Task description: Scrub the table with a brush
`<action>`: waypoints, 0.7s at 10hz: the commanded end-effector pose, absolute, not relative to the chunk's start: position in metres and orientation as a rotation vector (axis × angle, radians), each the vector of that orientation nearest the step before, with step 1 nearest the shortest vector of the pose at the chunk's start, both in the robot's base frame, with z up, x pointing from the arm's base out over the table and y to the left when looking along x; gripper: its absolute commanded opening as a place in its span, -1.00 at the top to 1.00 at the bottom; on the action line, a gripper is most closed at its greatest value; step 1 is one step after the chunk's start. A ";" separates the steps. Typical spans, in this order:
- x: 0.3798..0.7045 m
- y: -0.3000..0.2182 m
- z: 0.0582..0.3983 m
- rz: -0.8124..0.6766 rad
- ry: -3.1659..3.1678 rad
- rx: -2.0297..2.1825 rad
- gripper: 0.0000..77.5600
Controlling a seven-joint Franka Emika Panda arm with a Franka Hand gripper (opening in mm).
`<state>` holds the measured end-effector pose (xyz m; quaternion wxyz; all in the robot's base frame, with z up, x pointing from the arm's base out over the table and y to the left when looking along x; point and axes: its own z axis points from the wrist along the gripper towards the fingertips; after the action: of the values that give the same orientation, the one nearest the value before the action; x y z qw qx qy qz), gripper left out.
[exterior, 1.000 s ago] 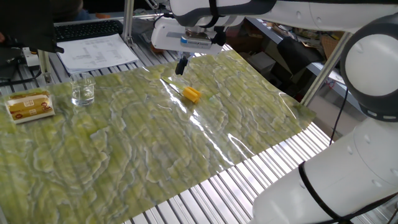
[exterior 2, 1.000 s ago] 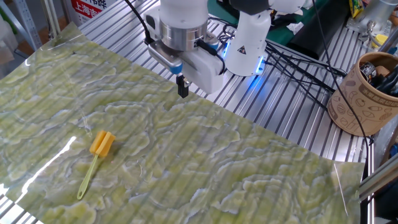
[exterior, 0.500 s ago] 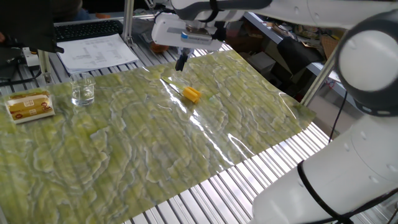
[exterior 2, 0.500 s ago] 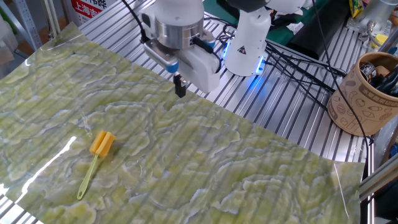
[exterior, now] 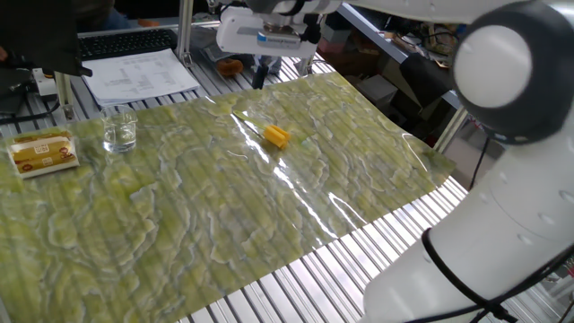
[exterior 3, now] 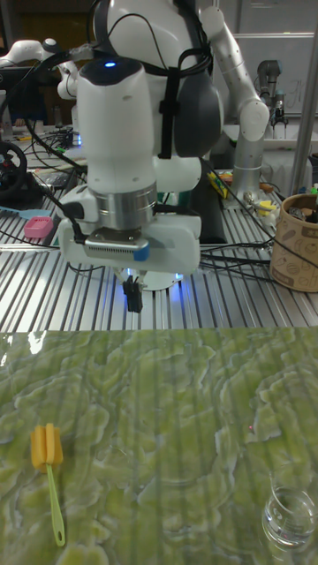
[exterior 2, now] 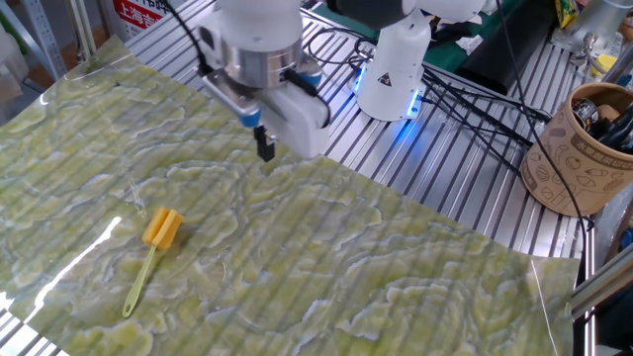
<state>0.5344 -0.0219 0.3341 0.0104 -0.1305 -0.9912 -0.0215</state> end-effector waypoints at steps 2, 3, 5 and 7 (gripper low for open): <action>0.573 -0.036 0.328 -0.048 -3.096 -0.377 1.00; 0.575 -0.036 0.328 -0.045 -3.097 -0.373 1.00; 0.577 -0.035 0.322 -0.044 -3.106 -0.363 1.00; 0.577 -0.035 0.322 -0.049 -3.091 -0.463 1.00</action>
<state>0.5765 -0.0348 0.3208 0.0072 -0.1187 -0.9928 -0.0156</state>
